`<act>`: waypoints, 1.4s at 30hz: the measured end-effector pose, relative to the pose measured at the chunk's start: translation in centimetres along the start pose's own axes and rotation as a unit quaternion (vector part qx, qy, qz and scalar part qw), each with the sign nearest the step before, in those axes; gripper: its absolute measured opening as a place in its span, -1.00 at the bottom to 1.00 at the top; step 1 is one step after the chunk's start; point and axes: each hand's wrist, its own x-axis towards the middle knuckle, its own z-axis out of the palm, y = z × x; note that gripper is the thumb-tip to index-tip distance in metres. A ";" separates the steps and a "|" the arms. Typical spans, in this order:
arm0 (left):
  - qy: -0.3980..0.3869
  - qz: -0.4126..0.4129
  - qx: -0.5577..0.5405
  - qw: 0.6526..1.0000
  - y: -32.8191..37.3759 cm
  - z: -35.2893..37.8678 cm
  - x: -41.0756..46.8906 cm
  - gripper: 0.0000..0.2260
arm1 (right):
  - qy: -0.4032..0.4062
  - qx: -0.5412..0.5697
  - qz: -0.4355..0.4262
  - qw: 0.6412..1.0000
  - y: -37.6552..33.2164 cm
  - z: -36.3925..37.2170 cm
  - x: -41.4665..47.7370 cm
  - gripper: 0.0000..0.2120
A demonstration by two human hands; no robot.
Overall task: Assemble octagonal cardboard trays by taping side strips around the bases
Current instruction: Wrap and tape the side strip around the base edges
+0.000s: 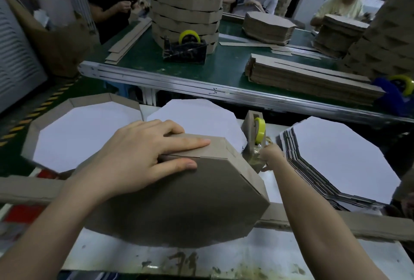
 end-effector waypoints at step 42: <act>0.022 0.002 -0.020 1.000 0.6 0.4 0.4 -0.55 | -0.022 0.125 -0.190 0.974 0.2 -1.1 -8.4 -0.92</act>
